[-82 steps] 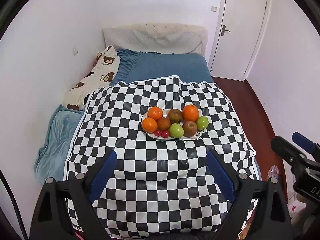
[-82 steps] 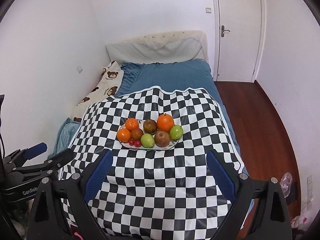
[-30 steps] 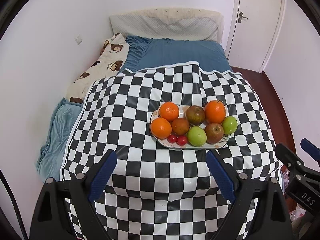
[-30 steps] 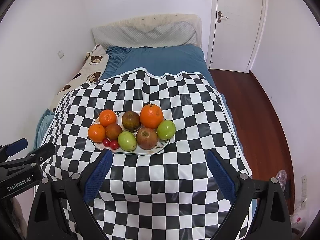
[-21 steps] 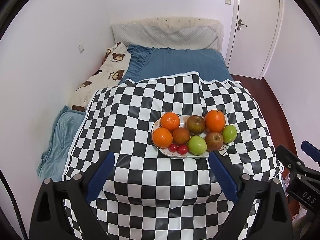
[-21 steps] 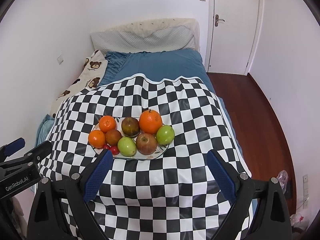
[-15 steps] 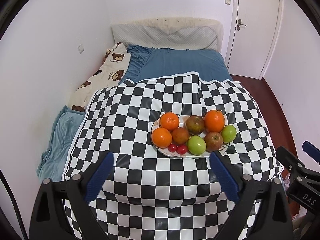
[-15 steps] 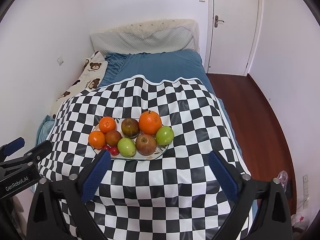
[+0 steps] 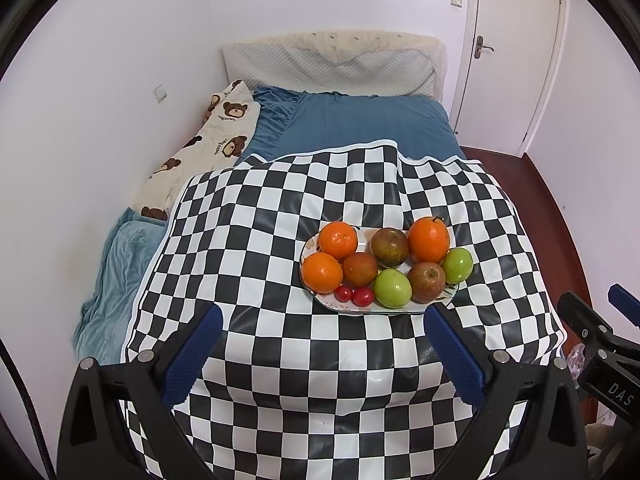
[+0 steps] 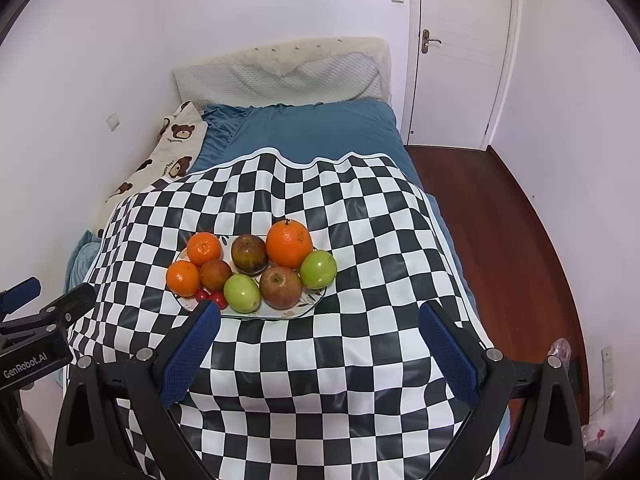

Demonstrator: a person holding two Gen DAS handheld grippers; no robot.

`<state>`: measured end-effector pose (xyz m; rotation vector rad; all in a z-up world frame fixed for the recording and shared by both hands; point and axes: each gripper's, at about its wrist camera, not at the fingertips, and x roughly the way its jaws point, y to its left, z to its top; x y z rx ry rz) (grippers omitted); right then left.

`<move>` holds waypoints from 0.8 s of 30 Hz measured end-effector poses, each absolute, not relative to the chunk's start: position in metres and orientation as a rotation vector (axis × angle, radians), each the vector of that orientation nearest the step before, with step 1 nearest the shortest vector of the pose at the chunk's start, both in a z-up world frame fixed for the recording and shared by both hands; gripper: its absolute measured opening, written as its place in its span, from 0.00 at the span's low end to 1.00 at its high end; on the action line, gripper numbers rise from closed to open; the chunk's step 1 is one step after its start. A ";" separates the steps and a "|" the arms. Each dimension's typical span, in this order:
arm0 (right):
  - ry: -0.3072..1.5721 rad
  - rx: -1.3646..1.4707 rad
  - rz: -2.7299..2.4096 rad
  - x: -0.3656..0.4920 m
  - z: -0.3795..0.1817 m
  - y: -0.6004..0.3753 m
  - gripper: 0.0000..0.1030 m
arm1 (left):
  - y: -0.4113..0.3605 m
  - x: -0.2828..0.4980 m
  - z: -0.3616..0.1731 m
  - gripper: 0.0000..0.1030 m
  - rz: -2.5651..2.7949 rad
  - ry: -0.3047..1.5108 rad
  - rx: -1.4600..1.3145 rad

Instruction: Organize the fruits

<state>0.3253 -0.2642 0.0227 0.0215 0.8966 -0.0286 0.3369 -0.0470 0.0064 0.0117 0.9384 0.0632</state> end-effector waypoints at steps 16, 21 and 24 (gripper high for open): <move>0.896 0.022 -0.029 0.325 0.023 -0.264 0.98 | -0.048 0.338 0.008 1.00 0.058 0.939 0.013; 0.892 0.024 -0.026 0.326 0.024 -0.265 0.98 | -0.053 0.340 0.008 1.00 0.054 0.941 0.017; 0.890 0.022 -0.020 0.328 0.024 -0.266 0.98 | -0.054 0.341 0.008 1.00 0.056 0.939 0.019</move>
